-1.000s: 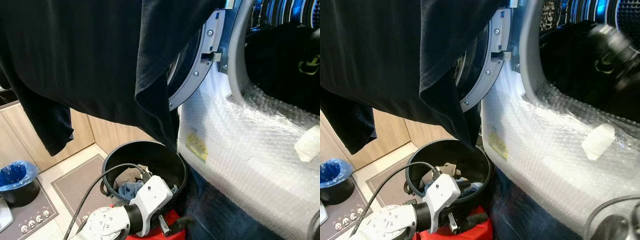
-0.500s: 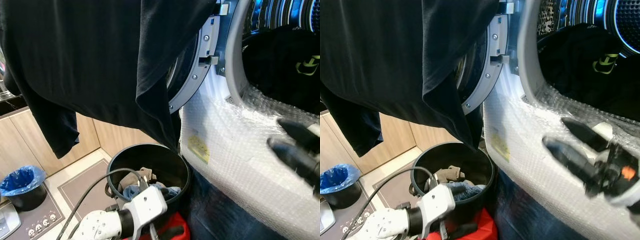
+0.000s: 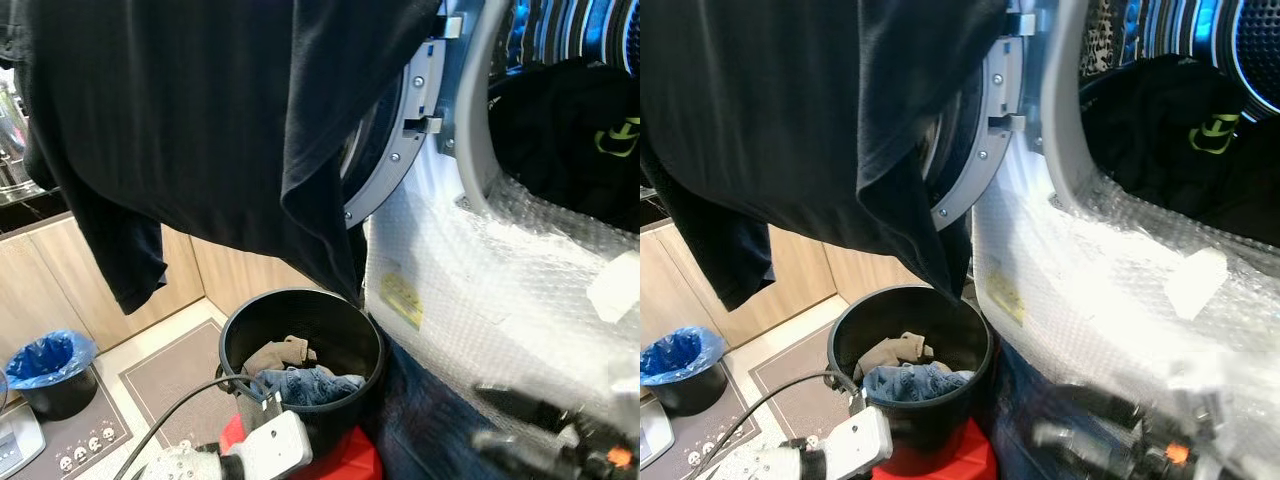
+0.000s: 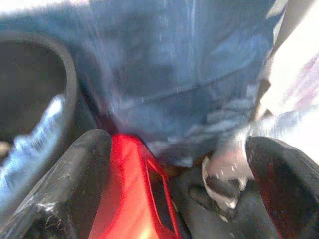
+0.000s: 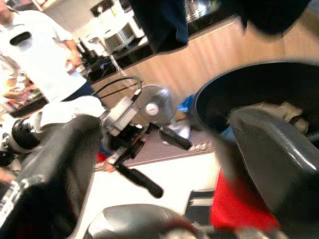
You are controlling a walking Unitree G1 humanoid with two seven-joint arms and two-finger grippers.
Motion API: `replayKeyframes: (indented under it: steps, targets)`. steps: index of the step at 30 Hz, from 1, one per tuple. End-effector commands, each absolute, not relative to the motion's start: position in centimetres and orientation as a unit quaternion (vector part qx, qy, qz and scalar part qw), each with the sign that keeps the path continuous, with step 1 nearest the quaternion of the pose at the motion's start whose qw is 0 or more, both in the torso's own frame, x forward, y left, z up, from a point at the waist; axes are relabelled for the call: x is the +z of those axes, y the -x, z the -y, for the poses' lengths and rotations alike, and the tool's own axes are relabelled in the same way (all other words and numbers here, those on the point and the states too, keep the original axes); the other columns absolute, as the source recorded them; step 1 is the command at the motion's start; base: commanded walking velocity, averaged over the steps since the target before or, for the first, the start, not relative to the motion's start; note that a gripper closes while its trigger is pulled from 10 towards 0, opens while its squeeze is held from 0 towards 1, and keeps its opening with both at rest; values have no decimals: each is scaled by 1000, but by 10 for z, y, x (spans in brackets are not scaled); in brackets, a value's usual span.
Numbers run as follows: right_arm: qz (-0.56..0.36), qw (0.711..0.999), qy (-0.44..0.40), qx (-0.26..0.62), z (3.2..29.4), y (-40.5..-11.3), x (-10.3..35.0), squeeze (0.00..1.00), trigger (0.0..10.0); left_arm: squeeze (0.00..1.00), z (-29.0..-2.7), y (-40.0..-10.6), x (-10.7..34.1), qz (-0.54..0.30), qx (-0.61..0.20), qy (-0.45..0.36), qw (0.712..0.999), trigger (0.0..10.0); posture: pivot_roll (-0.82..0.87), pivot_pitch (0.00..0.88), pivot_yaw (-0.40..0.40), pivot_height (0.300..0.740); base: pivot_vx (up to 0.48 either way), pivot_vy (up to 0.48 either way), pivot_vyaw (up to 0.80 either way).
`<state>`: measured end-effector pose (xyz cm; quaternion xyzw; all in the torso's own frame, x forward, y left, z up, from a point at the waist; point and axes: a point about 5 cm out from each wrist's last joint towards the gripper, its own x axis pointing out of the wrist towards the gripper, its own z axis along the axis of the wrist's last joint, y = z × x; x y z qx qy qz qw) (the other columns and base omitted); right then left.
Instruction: Clothes washing
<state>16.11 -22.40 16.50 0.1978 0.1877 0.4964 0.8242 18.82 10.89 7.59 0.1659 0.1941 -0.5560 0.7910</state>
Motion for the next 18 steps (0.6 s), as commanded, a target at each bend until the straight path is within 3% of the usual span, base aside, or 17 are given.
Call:
replayKeyframes:
  steps: [1, 9, 15, 18]
  targets:
    - [-225, 821, -186, 491, 226, -161, 145, 0, 10000, 0, -116, -182, 56, -233, -554, -177, 779, 10000, -89, 0, -16, 740, 0, 0, 0]
    - [-359, 829, -139, 406, 243, -160, 67, 0, 10000, 0, -124, -176, 1, -321, -502, -162, 786, 10000, -84, 0, -24, 740, 0, 0, 0]
    - [-479, 840, -51, 251, 265, -158, -9, 0, 10000, 0, -135, -184, -37, -366, -415, -183, 813, 10000, -87, 0, -17, 740, 0, 0, 0]
    - [-491, 842, -35, 222, 268, -158, -21, 0, 10000, 0, -139, -186, -44, -378, -391, -183, 819, 10000, -87, 0, -15, 740, 0, 0, 0]
